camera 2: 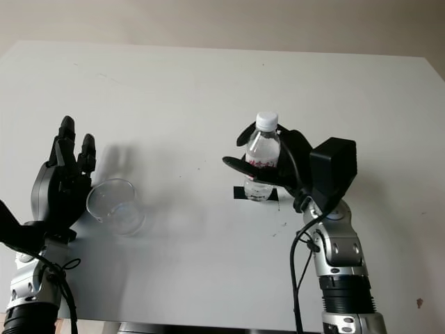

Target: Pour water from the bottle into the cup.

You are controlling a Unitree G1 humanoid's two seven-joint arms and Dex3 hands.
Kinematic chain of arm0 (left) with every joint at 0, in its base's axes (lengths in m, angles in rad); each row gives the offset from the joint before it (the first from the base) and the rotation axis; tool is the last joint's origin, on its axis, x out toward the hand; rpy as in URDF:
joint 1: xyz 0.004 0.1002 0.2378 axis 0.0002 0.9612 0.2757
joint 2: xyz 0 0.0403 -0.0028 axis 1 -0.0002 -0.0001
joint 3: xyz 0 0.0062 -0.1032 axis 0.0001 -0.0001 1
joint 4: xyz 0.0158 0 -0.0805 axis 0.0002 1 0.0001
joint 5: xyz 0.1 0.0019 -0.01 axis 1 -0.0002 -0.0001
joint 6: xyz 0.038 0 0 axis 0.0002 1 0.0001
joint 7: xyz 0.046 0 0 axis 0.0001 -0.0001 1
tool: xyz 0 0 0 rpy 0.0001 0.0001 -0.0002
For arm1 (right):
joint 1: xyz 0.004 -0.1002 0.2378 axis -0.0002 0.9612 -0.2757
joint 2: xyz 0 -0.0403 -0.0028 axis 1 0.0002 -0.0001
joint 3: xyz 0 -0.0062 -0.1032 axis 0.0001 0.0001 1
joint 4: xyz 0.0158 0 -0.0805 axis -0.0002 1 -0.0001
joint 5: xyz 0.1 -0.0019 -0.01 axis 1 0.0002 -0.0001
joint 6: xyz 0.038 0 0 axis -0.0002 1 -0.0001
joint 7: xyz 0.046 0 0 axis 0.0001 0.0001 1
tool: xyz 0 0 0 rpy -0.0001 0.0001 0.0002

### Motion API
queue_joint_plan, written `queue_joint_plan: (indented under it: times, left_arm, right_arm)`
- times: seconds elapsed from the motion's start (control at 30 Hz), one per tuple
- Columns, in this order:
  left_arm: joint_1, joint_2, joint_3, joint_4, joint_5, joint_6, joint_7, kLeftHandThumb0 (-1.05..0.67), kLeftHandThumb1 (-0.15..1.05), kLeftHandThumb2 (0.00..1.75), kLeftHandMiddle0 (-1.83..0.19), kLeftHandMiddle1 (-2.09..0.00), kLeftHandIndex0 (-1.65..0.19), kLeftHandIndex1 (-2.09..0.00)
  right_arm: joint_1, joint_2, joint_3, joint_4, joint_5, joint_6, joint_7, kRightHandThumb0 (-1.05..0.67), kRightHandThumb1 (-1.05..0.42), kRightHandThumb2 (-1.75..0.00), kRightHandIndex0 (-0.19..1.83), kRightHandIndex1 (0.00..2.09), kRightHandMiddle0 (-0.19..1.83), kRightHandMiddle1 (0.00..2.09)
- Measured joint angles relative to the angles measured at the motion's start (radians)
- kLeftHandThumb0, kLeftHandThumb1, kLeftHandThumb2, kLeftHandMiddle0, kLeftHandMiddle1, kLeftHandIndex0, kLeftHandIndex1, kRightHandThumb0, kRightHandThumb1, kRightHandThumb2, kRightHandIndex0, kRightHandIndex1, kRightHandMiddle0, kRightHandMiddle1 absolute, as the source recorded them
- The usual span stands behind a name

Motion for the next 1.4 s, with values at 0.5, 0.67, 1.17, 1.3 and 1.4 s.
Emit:
queue_joint_plan:
  times: [0.5,0.67,1.17,1.3,1.4]
  left_arm:
    - [0.000,0.004,0.002,0.001,-0.002,0.005,-0.009,-0.82,1.05,0.58,0.19,-0.03,0.19,0.00]
    - [0.000,0.005,0.001,-0.001,0.000,0.013,-0.006,-0.82,1.05,0.59,0.19,-0.02,0.19,0.00]
    - [0.000,0.005,0.000,0.005,0.001,0.004,-0.011,-0.81,1.05,0.58,0.19,0.00,0.19,0.00]
    - [-0.001,0.005,0.000,0.008,0.008,0.003,-0.009,-0.82,1.05,0.58,0.19,-0.01,0.19,0.00]
    - [-0.001,0.005,0.000,0.010,0.009,0.001,-0.009,-0.82,1.05,0.58,0.19,-0.01,0.19,0.00]
  right_arm:
    - [0.030,-0.046,-0.011,0.054,0.017,-0.091,0.111,-0.78,-0.90,-0.05,-0.19,0.00,-0.19,0.01]
    - [0.034,-0.046,-0.021,0.054,0.007,-0.119,0.093,-0.87,-0.90,-0.05,-0.19,0.00,-0.19,0.00]
    - [0.061,-0.070,-0.039,0.115,-0.108,-0.386,-0.015,-0.94,-0.90,-0.05,-0.19,0.00,-0.19,0.00]
    - [0.106,-0.058,-0.040,0.077,-0.097,-0.418,-0.030,-0.92,-0.91,-0.06,-0.19,0.00,-0.19,0.00]
    - [0.141,-0.035,-0.040,0.054,-0.077,-0.444,-0.041,-0.92,-0.93,-0.06,-0.19,0.00,-0.19,0.00]
